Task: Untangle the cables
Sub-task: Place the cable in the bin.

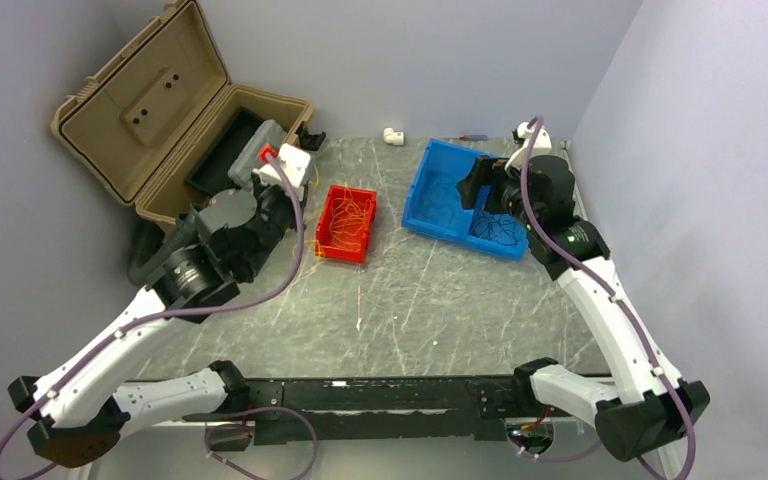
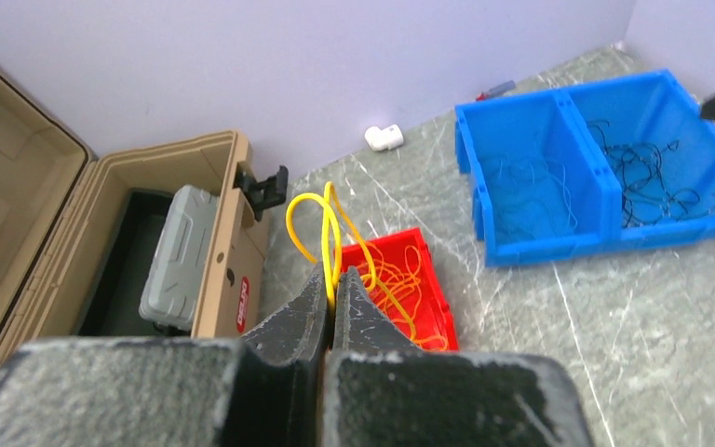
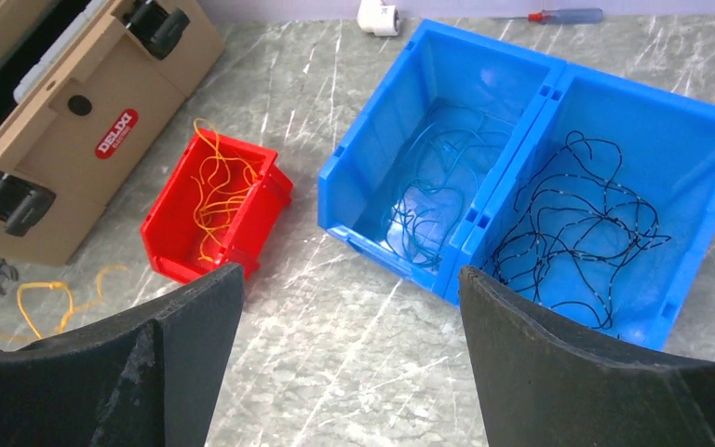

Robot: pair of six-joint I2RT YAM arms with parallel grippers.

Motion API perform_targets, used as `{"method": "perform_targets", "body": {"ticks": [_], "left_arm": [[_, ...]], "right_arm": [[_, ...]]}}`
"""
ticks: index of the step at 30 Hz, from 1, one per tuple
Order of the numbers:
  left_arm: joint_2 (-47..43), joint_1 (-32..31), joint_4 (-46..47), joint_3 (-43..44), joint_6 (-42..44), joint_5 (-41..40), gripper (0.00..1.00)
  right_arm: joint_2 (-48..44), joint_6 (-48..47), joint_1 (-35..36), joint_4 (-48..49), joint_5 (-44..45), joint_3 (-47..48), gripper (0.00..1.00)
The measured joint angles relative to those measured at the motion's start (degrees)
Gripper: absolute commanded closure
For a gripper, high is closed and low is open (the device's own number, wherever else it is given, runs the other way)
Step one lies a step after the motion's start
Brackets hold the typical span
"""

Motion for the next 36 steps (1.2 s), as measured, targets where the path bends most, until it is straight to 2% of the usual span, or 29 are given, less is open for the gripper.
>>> {"method": "perform_targets", "body": {"ticks": [15,27,36], "left_arm": [[14.4,10.3,4.0,8.8,-0.3,8.1,1.0],[20.0,16.3,6.6,8.9,-3.2,14.3,1.0],[24.7,19.2,9.8,5.5,-7.0,19.0,1.0]], "right_arm": [[-8.2,0.9,0.0,-0.3,0.0,-3.3,0.13],[-10.2,2.1,0.0,-0.4,0.0,-5.6,0.12],[-10.3,2.1,0.0,-0.4,0.0,-5.7,0.13]]}}
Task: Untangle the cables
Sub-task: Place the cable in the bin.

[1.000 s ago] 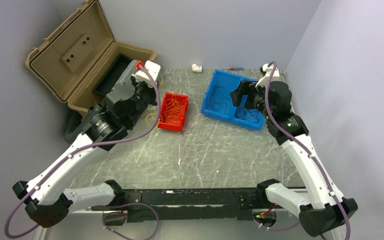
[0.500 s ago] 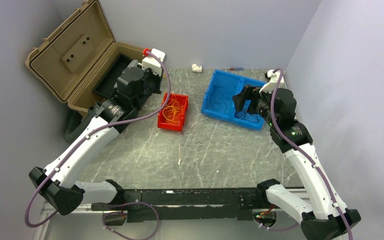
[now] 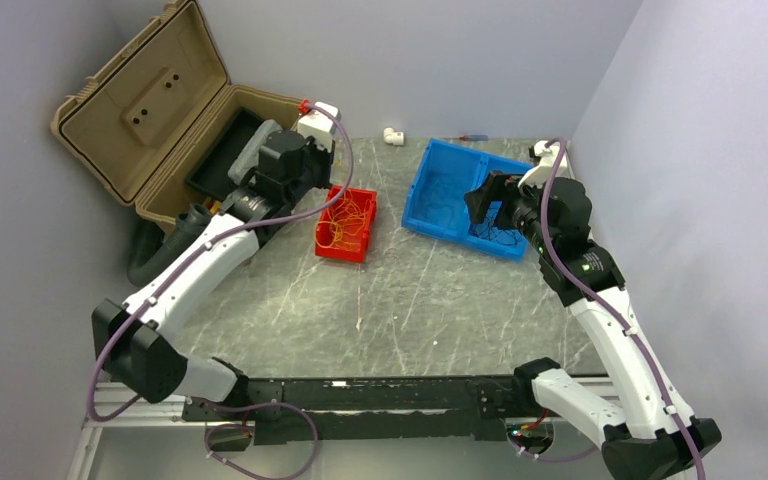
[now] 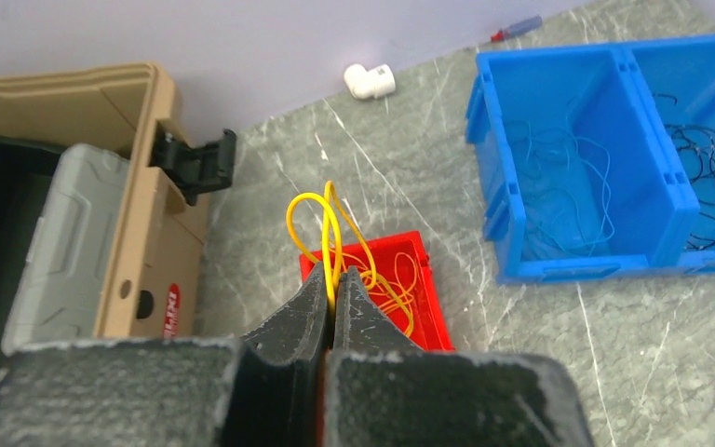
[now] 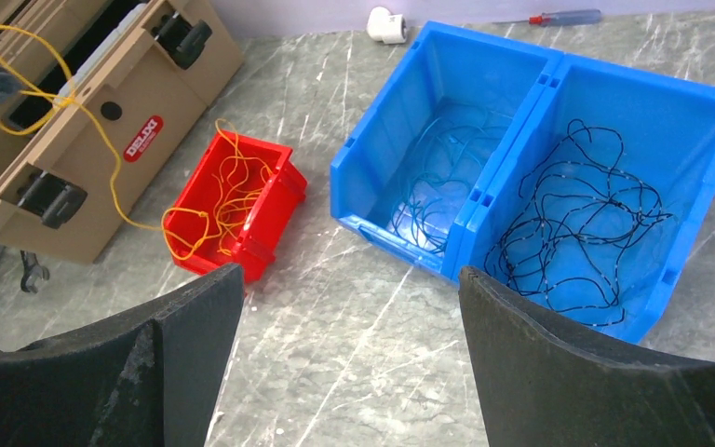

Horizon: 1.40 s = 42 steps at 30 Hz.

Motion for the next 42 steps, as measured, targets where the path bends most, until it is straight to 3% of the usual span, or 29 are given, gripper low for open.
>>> {"method": "perform_targets", "body": {"ticks": [10,22,33,42], "left_arm": [[5.8,1.1,0.0,0.3,-2.4,3.7,1.0],[7.8,1.4,1.1,9.2,-2.2,4.9,1.0],[8.0,2.8,4.1,-4.8,-5.6,6.8,1.0],[11.6,3.0,6.4,-10.5,-9.4,8.0,1.0]], "right_arm": [[0.0,0.0,0.0,0.0,0.3,-0.5,0.12],[0.0,0.0,0.0,0.0,1.0,-0.5,0.12],[0.0,0.0,0.0,0.1,1.0,-0.7,0.12],[-0.1,0.0,0.0,0.2,1.0,-1.5,0.12]]}}
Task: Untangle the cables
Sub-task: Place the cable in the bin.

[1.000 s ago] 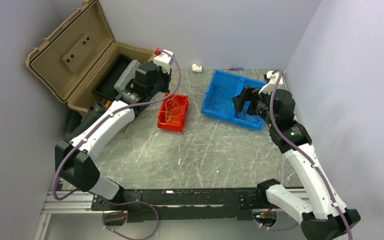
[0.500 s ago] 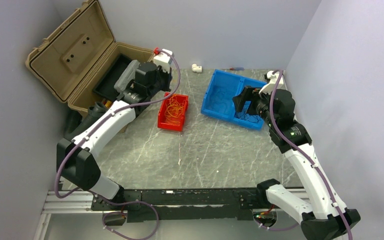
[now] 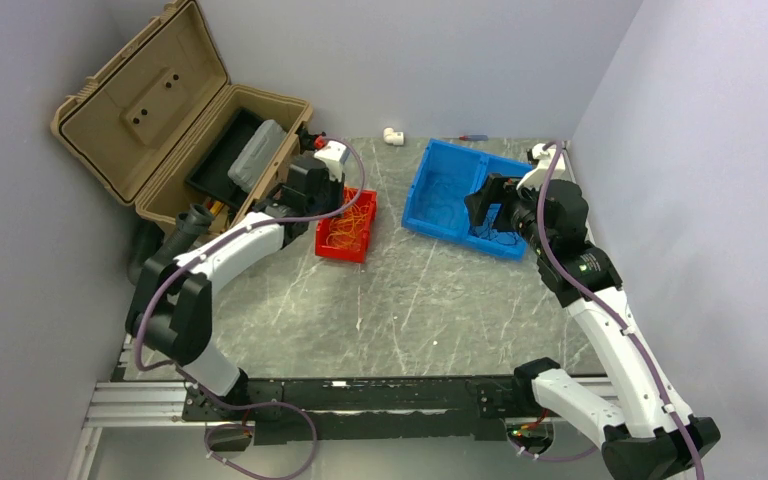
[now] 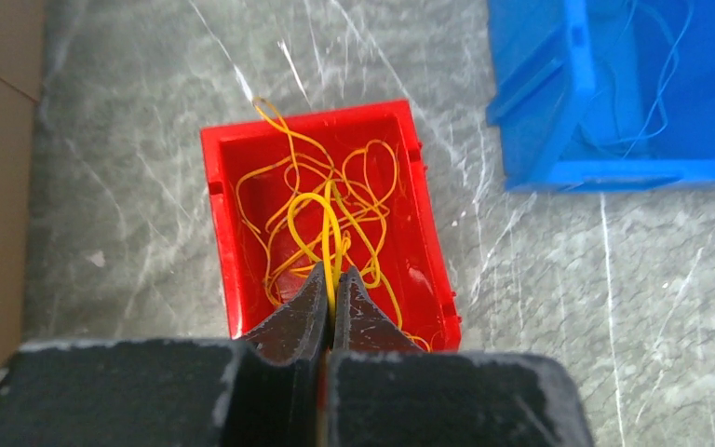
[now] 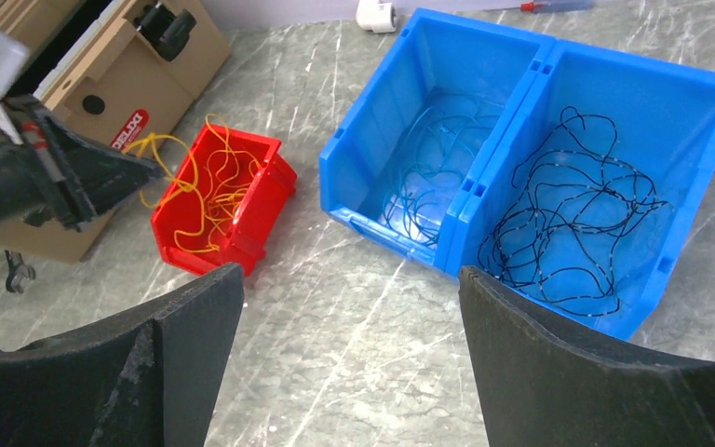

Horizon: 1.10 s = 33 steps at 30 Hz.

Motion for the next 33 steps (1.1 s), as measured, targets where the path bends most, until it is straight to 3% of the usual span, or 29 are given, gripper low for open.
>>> {"method": "perform_targets", "body": {"ticks": [5,10,14,17,21,27,28,33], "left_arm": [[6.8,0.0,-2.6,1.6,-0.9,0.7,1.0],[16.7,0.0,-9.6,9.6,-0.9,2.2,1.0],[20.6,0.0,-13.7,13.7,-0.9,2.7,0.91],[21.4,0.0,-16.0,15.1,-0.8,2.8,0.75],[20.0,0.0,-17.5,15.1,-0.6,2.9,0.45],[8.0,0.0,-18.3,12.7,-0.4,3.4,0.14],[5.5,0.0,-18.1,12.3,-0.3,3.4,0.02],[-8.0,0.0,-16.5,9.8,-0.9,4.4,0.01]], "right_arm": [[-0.2,0.0,0.0,0.0,0.0,0.0,0.12],[-1.0,0.0,0.0,0.0,0.0,0.0,0.12],[-1.7,0.4,0.0,-0.1,0.0,-0.2,0.12],[-3.0,1.4,0.0,0.1,-0.8,-2.2,0.12],[-4.9,2.9,0.0,0.1,-1.7,-6.7,0.09],[-5.8,4.5,0.0,-0.1,-2.6,-10.2,0.08],[-6.1,4.7,0.0,-0.1,-2.7,-10.5,0.07],[-7.6,5.6,0.0,-0.2,-2.7,-11.1,0.06]]}}
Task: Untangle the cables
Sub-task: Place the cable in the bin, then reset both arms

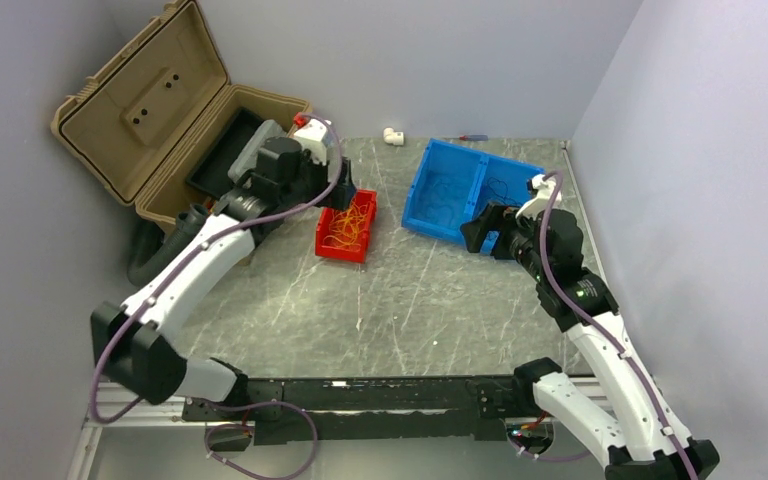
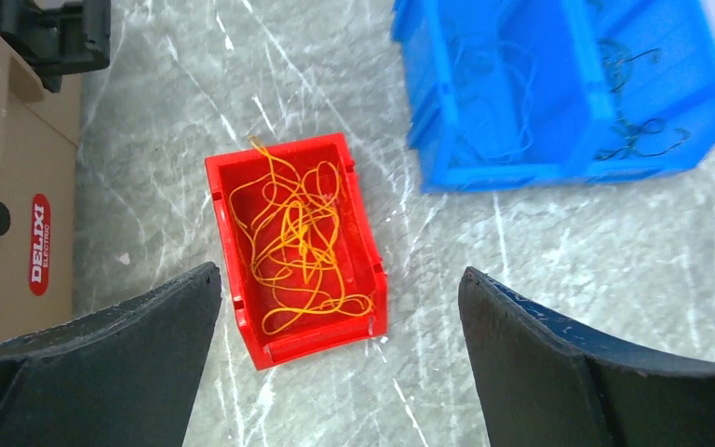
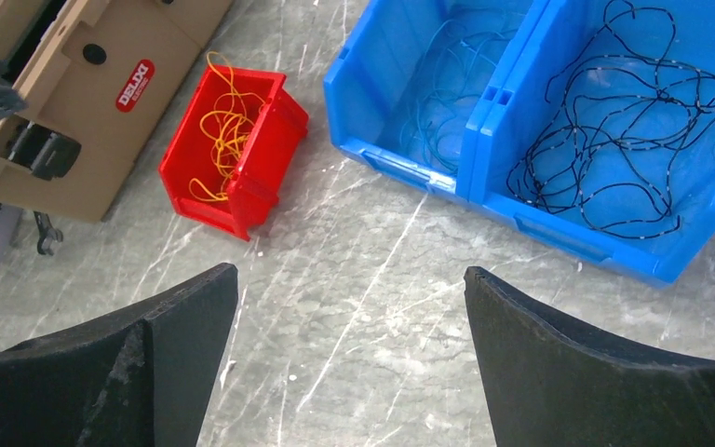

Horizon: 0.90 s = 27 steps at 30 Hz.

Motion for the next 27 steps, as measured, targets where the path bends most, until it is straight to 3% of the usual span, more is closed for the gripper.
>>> {"method": "perform_targets", "body": {"ticks": [5,8,15,22,27], "left_arm": [[-9.0,0.0,2.5,-6.8,-1.6,0.9,0.01],[-15.1,-0.1,5.2,-16.0,-3.3,0.8,0.01],[-27.5,-0.1,6.9,-31.5,-4.6,-2.0,0.01],[-30.6,-0.1,8.7,-40.4,-4.6,-7.5,0.0],[-34.8,-0.1,9.5,-47.2,-4.5,-11.6,0.0]], "right_arm": [[-1.8,0.5,0.0,0.6,0.0,-1.7,0.0],[-4.2,0.5,0.0,1.9,1.1,-4.9,0.0],[-11.8,0.0,0.0,8.7,6.9,-19.1,0.0],[-14.8,0.8,0.0,17.0,15.8,-31.5,0.0],[-15.4,-2.2,0.0,21.5,19.9,-33.4,0.0]]}}
